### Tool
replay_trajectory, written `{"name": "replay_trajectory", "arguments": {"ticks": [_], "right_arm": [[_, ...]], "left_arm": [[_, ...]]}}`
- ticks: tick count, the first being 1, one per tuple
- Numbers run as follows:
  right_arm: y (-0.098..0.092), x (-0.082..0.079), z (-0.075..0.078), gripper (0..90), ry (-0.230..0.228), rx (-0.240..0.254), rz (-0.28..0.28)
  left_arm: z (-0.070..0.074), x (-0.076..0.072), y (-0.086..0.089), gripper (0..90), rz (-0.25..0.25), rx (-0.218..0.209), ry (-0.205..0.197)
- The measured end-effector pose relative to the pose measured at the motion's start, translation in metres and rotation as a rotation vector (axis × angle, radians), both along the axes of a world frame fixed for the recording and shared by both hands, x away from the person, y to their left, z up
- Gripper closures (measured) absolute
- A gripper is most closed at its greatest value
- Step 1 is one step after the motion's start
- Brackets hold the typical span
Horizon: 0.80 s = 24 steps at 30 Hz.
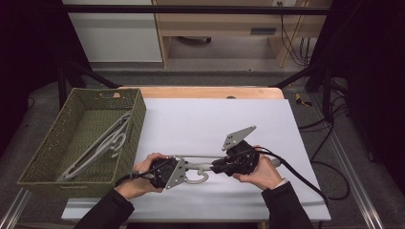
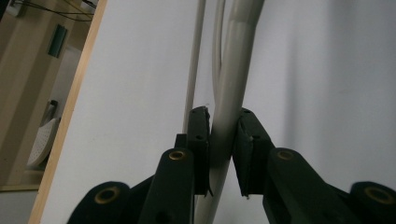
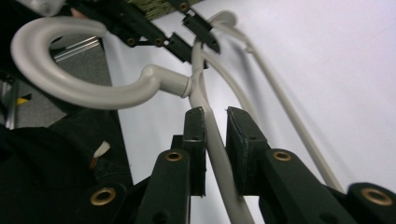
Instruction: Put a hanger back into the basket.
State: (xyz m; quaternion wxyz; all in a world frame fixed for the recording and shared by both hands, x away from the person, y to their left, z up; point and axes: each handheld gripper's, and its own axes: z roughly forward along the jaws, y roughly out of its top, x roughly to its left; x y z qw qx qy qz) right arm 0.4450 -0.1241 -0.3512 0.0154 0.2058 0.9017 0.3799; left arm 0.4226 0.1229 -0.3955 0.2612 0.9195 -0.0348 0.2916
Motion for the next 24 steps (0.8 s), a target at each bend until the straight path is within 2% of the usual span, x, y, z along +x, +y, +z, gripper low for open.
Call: {"name": "replay_trajectory", "arguments": {"ticks": [1,4,7,11,14,17,21,24], "right_arm": [[-0.001,0.000,0.001,75.8,-0.020,0.000,0.001],[-0.002,0.000,0.002,74.5,-0.035,0.005,-0.017],[-0.004,0.000,0.003,72.1,-0.077,-0.002,-0.037],[-0.008,0.000,0.006,67.7,-0.145,0.022,-0.106],[-0.013,0.001,0.008,65.3,-0.169,0.043,-0.152],[-0.019,0.000,0.009,57.4,-0.188,0.061,-0.182],[-0.028,-0.004,0.010,50.4,-0.227,0.088,-0.220],[-0.036,-0.007,0.012,40.1,-0.280,0.135,-0.262]], "left_arm": [[0.001,-0.001,-0.001,78.5,0.001,0.001,-0.001],[0.003,-0.003,-0.003,79.5,0.003,0.003,-0.002],[0.005,-0.004,-0.004,79.8,0.013,-0.003,0.032],[0.004,-0.003,-0.006,79.8,0.029,-0.001,0.048],[0.006,-0.003,-0.007,79.8,0.042,-0.006,0.064],[0.011,-0.002,-0.006,79.9,0.077,-0.032,0.111],[0.016,-0.002,-0.007,79.9,0.123,-0.042,0.138],[0.021,-0.001,-0.008,79.8,0.162,-0.046,0.141]]}}
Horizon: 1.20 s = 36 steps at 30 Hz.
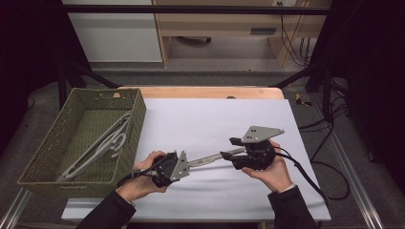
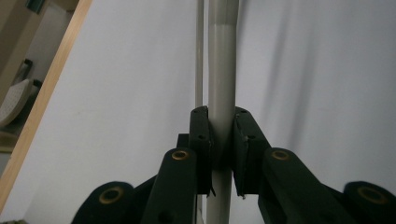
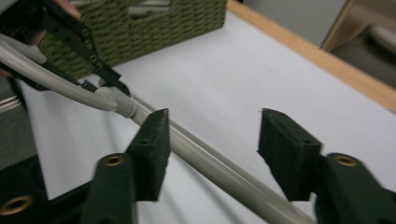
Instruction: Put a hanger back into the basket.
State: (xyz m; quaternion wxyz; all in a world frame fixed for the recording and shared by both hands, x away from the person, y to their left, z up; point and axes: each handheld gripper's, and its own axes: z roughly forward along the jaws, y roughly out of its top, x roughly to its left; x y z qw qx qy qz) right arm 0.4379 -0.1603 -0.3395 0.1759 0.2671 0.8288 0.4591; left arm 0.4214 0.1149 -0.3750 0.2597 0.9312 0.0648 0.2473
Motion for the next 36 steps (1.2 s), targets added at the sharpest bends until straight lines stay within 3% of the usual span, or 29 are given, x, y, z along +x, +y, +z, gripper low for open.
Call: {"name": "replay_trajectory", "arguments": {"ticks": [2,3,6,7,11,18,21,22,23,26,27,32,33,36], "right_arm": [[-0.003,-0.002,0.000,37.4,-0.015,0.013,-0.016],[-0.009,-0.004,0.000,30.7,-0.036,0.040,-0.047],[-0.013,-0.006,-0.002,26.7,-0.038,0.060,-0.064],[-0.017,-0.009,-0.007,20.6,-0.042,0.071,-0.088],[-0.023,-0.014,-0.015,11.8,-0.037,0.060,-0.116],[-0.037,-0.020,-0.026,9.1,-0.009,0.070,-0.155],[-0.044,-0.021,-0.034,8.0,0.014,0.080,-0.175],[-0.044,-0.021,-0.034,8.0,0.014,0.080,-0.175],[-0.047,-0.020,-0.037,7.8,0.020,0.079,-0.184],[-0.048,-0.020,-0.039,7.2,0.020,0.080,-0.192],[-0.050,-0.019,-0.041,6.7,0.021,0.077,-0.201],[-0.052,-0.019,-0.045,6.5,0.032,0.077,-0.212],[-0.054,-0.018,-0.046,6.5,0.030,0.070,-0.216],[-0.055,-0.018,-0.048,6.6,0.039,0.078,-0.225]], "left_arm": [[0.002,0.000,0.000,79.9,0.015,0.000,0.008],[0.006,0.001,0.000,79.9,0.038,-0.010,0.013],[0.011,0.002,0.001,79.8,0.061,-0.020,0.026],[0.016,0.002,0.002,79.9,0.081,-0.027,0.033],[0.025,0.003,0.005,79.8,0.113,-0.038,0.047],[0.045,0.005,0.011,79.8,0.153,-0.044,0.049],[0.068,0.003,0.015,79.8,0.167,-0.064,0.040],[0.068,0.003,0.015,79.8,0.167,-0.064,0.040],[0.079,0.003,0.017,79.8,0.170,-0.069,0.031],[0.090,0.004,0.020,79.8,0.181,-0.079,0.021],[0.101,0.004,0.023,79.8,0.189,-0.084,0.014],[0.120,0.005,0.033,79.8,0.197,-0.097,-0.001],[0.129,0.006,0.040,79.8,0.215,-0.093,-0.014],[0.136,0.007,0.048,79.7,0.239,-0.094,-0.024]]}}
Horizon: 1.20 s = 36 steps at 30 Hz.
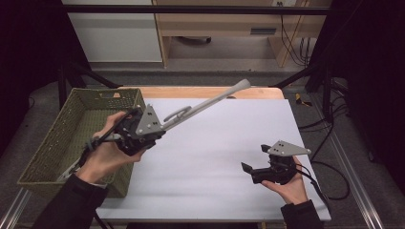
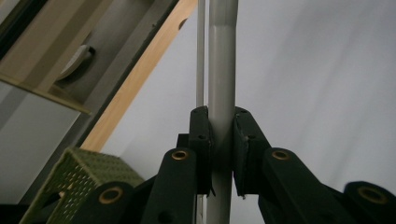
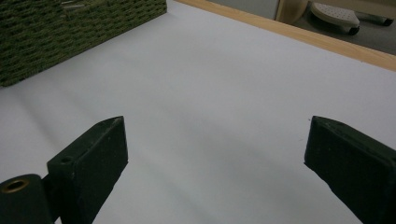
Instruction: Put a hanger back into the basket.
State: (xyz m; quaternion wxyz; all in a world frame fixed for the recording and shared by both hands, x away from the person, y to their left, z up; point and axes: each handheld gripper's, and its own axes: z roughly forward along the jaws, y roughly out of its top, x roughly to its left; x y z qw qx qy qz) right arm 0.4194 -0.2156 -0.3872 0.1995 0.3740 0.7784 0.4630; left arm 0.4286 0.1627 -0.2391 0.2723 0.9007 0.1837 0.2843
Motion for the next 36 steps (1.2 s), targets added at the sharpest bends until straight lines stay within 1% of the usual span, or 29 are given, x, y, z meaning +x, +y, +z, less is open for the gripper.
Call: {"name": "replay_trajectory", "arguments": {"ticks": [1,2,3,4,5,6,7,8,9,10,11,12,13,14,16,17,18,19,20,23,24,27,28,29,33,34,35,36], "right_arm": [[0.000,0.000,-0.001,6.5,0.002,-0.005,-0.004],[0.000,0.000,-0.001,6.5,0.002,-0.007,-0.003],[0.000,0.000,-0.001,6.5,0.003,-0.009,-0.003],[0.000,0.001,-0.001,6.4,0.003,-0.011,-0.002],[0.000,0.001,-0.001,6.4,0.003,-0.011,-0.002],[0.000,0.001,-0.002,6.4,0.004,-0.013,-0.001],[0.001,0.001,-0.002,6.3,0.003,-0.015,-0.001],[0.001,0.001,-0.002,6.3,0.003,-0.016,-0.001],[0.001,0.001,-0.002,6.3,0.003,-0.015,-0.002],[0.001,0.001,-0.003,6.3,0.004,-0.015,-0.002],[0.001,0.001,-0.003,6.3,0.004,-0.015,-0.002],[0.001,0.002,-0.003,6.3,0.002,-0.019,-0.003],[0.001,0.002,-0.003,6.3,0.002,-0.019,-0.003],[0.001,0.001,-0.004,6.3,0.004,-0.021,-0.002],[0.002,0.002,-0.004,6.3,0.006,-0.020,-0.003],[0.002,0.002,-0.004,6.3,0.003,-0.022,0.000],[0.002,0.002,-0.004,6.3,0.003,-0.022,0.000],[0.002,0.002,-0.004,6.3,0.010,-0.019,-0.003],[0.003,0.002,-0.005,6.3,0.009,-0.025,-0.006],[0.003,0.003,-0.006,6.2,0.010,-0.030,-0.004],[0.004,0.002,-0.006,6.2,0.017,-0.030,-0.007],[0.004,0.003,-0.006,6.3,0.013,-0.032,-0.005],[0.004,0.002,-0.006,6.3,0.015,-0.031,-0.006],[0.003,0.002,-0.005,6.3,0.013,-0.030,-0.004],[0.003,0.002,-0.005,6.3,0.008,-0.031,-0.001],[0.003,0.002,-0.005,6.3,0.008,-0.031,-0.001],[0.003,0.002,-0.005,6.3,0.011,-0.032,-0.004],[0.003,0.002,-0.005,6.3,0.011,-0.032,-0.004]], "left_arm": [[0.006,0.002,0.009,79.7,0.022,-0.001,-0.003],[0.006,0.002,0.009,79.7,0.022,-0.001,-0.003],[0.009,0.004,0.019,79.8,0.043,-0.001,-0.009],[0.009,0.004,0.019,79.7,0.043,-0.001,-0.009],[0.010,0.005,0.024,79.7,0.057,-0.012,-0.013],[0.013,0.007,0.035,79.7,0.085,-0.010,-0.016],[0.013,0.008,0.039,79.7,0.092,-0.009,-0.017],[0.013,0.008,0.039,79.7,0.092,-0.009,-0.017],[0.014,0.010,0.050,79.7,0.115,-0.015,-0.022],[0.014,0.010,0.055,79.7,0.128,-0.014,-0.022],[0.014,0.010,0.055,79.7,0.128,-0.014,-0.022],[0.013,0.011,0.061,79.7,0.143,-0.016,-0.024],[0.012,0.012,0.067,79.7,0.154,-0.015,-0.024],[0.010,0.012,0.077,79.7,0.175,-0.008,-0.024],[0.006,0.013,0.088,79.7,0.203,-0.004,-0.022],[0.006,0.013,0.088,79.7,0.203,-0.004,-0.022],[0.004,0.014,0.093,79.7,0.214,0.002,-0.018],[0.000,0.016,0.104,79.7,0.240,0.012,-0.016],[-0.001,0.017,0.109,79.7,0.252,0.016,-0.018],[-0.006,0.020,0.123,79.7,0.275,0.010,-0.008],[-0.007,0.020,0.127,79.7,0.285,0.011,-0.009],[-0.012,0.024,0.139,79.7,0.317,0.019,-0.003],[-0.012,0.024,0.139,79.7,0.317,0.019,-0.003],[-0.017,0.027,0.146,79.7,0.330,0.031,-0.012],[-0.027,0.031,0.159,79.7,0.363,0.044,-0.004],[-0.027,0.031,0.159,79.7,0.363,0.044,-0.004],[-0.032,0.030,0.165,79.7,0.384,0.052,0.008],[-0.032,0.030,0.165,79.7,0.384,0.052,0.008]]}}
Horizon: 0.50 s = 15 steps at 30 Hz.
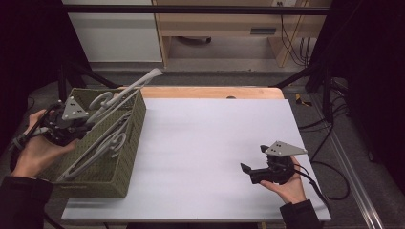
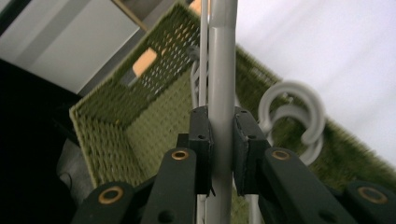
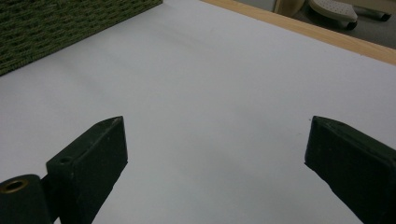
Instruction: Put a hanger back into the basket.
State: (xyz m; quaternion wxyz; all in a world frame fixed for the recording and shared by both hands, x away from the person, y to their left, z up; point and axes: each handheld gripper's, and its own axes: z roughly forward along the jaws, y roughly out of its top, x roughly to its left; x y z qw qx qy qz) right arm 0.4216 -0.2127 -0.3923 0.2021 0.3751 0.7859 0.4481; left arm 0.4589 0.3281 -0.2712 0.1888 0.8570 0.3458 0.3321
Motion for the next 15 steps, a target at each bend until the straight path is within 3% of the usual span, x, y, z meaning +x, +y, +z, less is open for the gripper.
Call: {"name": "replay_trajectory", "arguments": {"ticks": [6,7,15], "right_arm": [[0.000,0.000,0.000,6.3,0.000,-0.002,-0.001],[0.000,0.000,0.000,6.4,0.000,-0.005,-0.001],[0.001,0.000,-0.001,6.3,0.003,-0.008,-0.005]], "left_arm": [[-0.014,-0.001,0.020,79.6,0.032,0.015,0.010],[-0.019,-0.003,0.026,79.7,0.059,0.023,0.021],[-0.039,-0.003,0.048,79.6,0.125,0.045,0.048]]}}
